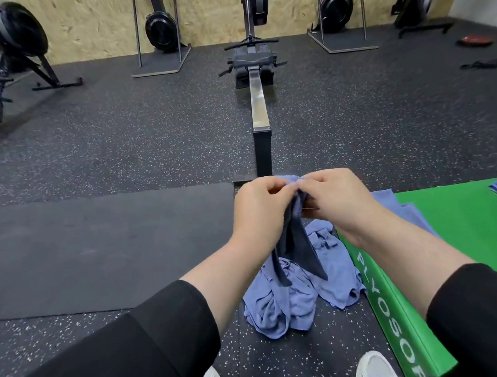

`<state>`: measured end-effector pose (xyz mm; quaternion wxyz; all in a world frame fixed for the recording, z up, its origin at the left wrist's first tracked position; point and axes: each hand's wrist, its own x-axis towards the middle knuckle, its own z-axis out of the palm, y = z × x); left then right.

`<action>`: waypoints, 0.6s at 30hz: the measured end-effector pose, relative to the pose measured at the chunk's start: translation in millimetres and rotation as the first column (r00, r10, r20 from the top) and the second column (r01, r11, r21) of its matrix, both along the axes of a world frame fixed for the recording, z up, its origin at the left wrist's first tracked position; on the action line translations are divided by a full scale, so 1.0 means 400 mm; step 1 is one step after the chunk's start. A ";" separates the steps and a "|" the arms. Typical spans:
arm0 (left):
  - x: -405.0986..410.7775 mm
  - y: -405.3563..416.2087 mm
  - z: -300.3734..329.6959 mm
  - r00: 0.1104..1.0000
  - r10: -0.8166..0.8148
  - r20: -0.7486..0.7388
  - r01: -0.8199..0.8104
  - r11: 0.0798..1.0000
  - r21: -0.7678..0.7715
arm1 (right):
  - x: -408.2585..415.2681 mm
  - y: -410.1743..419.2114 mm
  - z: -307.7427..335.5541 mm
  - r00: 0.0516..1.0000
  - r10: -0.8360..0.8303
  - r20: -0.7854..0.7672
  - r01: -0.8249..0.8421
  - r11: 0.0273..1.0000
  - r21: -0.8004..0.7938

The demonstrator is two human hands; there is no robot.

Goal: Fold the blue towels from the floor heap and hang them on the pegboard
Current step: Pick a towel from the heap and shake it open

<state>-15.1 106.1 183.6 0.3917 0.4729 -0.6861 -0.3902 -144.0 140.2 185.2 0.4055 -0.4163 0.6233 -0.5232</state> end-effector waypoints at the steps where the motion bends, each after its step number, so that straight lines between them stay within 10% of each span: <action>1: -0.001 0.002 0.001 1.000 0.009 -0.001 -0.009 1.000 -0.019 | -0.001 0.001 0.001 1.000 0.005 0.005 -0.005 1.000 -0.005; 12: -0.004 0.008 0.012 0.990 -0.140 -0.026 0.142 0.987 0.072 | -0.005 0.018 0.012 0.942 0.130 0.309 -0.126 0.991 -0.033; 18: 0.014 0.003 0.030 0.949 -0.037 -0.312 0.137 0.942 0.305 | -0.047 0.015 -0.005 0.995 0.047 0.083 -0.047 0.999 -0.001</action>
